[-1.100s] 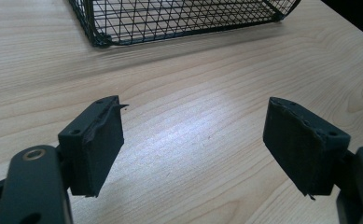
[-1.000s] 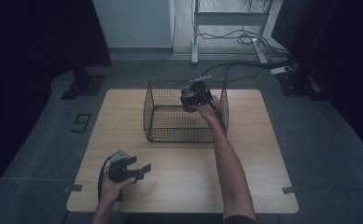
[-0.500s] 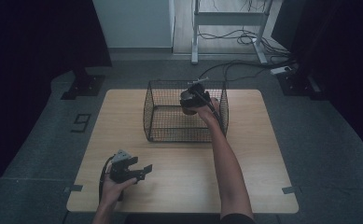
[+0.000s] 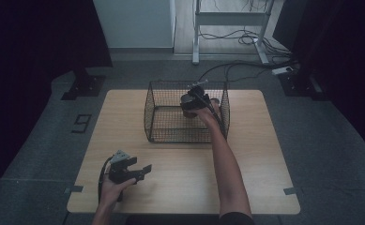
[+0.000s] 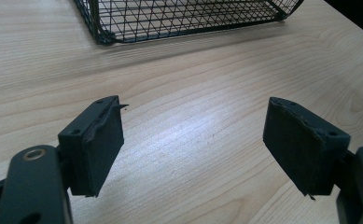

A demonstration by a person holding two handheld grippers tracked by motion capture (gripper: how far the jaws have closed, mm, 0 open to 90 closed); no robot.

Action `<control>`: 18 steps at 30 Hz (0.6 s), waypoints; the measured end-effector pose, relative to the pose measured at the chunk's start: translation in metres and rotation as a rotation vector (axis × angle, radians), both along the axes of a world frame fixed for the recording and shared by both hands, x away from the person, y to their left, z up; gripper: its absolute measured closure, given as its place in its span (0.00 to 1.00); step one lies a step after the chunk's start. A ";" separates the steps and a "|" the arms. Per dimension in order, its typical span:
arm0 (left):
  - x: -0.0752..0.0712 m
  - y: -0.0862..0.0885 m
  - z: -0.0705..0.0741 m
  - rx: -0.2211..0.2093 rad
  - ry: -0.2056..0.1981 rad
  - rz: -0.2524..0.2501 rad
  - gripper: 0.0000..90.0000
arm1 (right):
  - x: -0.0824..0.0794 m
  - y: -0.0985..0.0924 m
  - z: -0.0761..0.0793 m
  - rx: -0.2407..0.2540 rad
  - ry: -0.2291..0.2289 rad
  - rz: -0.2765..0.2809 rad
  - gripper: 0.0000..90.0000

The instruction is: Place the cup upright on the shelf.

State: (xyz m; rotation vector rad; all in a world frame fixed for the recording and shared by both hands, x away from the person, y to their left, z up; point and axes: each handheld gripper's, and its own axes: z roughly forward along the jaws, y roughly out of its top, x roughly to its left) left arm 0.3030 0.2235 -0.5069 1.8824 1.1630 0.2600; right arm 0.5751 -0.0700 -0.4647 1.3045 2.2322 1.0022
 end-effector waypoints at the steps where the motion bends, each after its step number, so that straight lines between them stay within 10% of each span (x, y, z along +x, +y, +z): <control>1: 0.000 0.000 0.000 0.002 0.001 0.000 0.23 | 0.000 0.000 -0.001 0.002 0.004 0.001 0.21; 18: 0.002 0.002 -0.003 0.003 0.011 0.002 0.23 | 0.007 0.001 -0.010 -0.038 0.063 0.014 0.21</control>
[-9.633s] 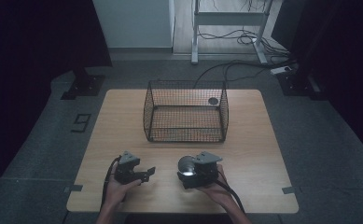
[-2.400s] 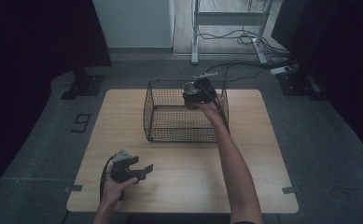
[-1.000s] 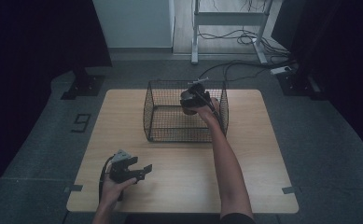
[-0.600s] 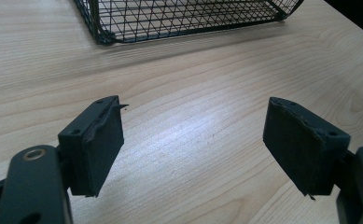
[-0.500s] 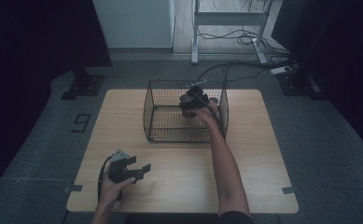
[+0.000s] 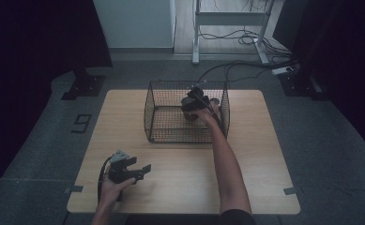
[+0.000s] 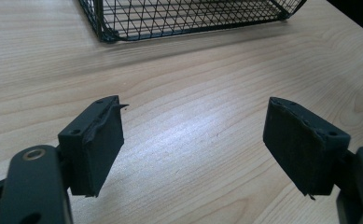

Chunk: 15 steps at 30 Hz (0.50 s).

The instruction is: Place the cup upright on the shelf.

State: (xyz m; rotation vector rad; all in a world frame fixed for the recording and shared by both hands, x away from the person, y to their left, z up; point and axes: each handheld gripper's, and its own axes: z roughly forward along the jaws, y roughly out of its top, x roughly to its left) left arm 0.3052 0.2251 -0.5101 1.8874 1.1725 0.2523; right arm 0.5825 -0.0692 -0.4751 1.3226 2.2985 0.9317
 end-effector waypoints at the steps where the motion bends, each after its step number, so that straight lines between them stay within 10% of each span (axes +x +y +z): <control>1: 0.000 0.000 0.000 -0.001 0.000 0.000 0.23 | 0.000 0.000 0.000 -0.001 0.002 0.002 0.21; 15: 0.000 0.001 0.000 -0.001 0.000 0.001 0.23 | 0.005 0.003 -0.006 -0.005 0.035 0.003 0.20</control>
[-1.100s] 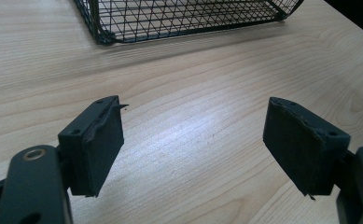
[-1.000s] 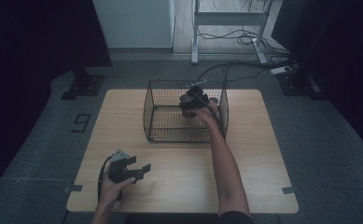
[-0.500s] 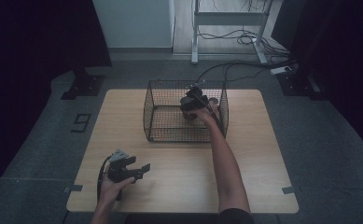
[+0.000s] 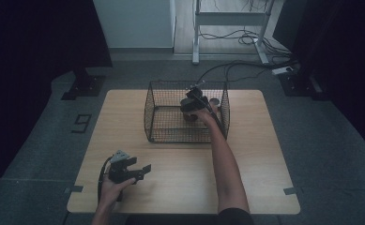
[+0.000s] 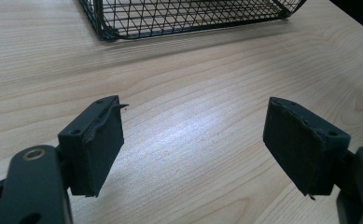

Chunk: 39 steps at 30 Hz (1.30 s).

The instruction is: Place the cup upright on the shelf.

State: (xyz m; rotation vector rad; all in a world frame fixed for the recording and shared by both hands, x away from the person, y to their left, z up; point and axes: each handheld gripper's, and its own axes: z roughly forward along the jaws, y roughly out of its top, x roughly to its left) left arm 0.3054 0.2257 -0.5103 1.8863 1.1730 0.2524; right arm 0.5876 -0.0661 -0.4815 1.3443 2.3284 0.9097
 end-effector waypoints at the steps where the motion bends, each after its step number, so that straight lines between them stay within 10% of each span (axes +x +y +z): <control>1: 0.000 0.000 0.000 0.000 0.000 -0.001 0.23 | 0.000 0.000 0.000 0.001 0.003 -0.002 0.20; 18: -0.001 -0.003 0.001 -0.001 -0.004 -0.009 0.23 | -0.006 -0.008 0.001 -0.079 0.104 0.015 0.11; 39: -0.002 -0.004 0.004 -0.004 -0.019 -0.013 0.23 | -0.031 -0.016 0.046 0.035 -0.073 0.006 0.04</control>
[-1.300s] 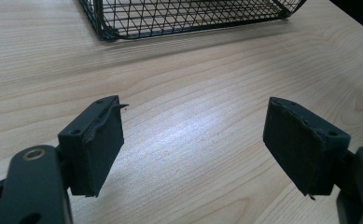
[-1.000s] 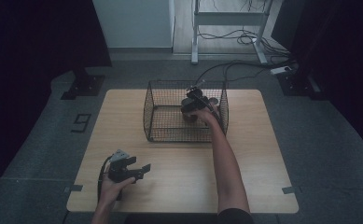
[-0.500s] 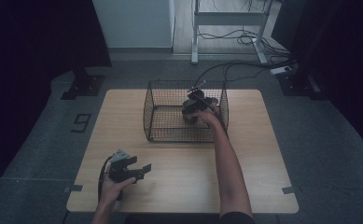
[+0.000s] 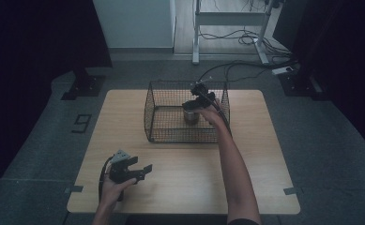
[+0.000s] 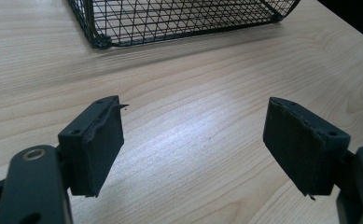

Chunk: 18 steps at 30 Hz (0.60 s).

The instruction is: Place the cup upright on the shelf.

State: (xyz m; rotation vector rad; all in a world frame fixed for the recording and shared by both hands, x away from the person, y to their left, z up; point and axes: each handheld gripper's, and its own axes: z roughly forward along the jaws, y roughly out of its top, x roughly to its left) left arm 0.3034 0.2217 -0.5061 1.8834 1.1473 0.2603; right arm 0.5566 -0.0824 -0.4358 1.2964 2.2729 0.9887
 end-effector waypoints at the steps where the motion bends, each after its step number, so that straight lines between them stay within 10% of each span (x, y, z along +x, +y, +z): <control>1: 0.000 0.000 0.000 0.001 0.000 0.001 0.23 | -0.003 0.000 0.003 0.006 -0.011 0.001 0.04; 18: 0.001 0.004 0.000 0.006 0.004 0.021 0.23 | -0.066 -0.024 0.039 0.143 -0.105 0.044 0.09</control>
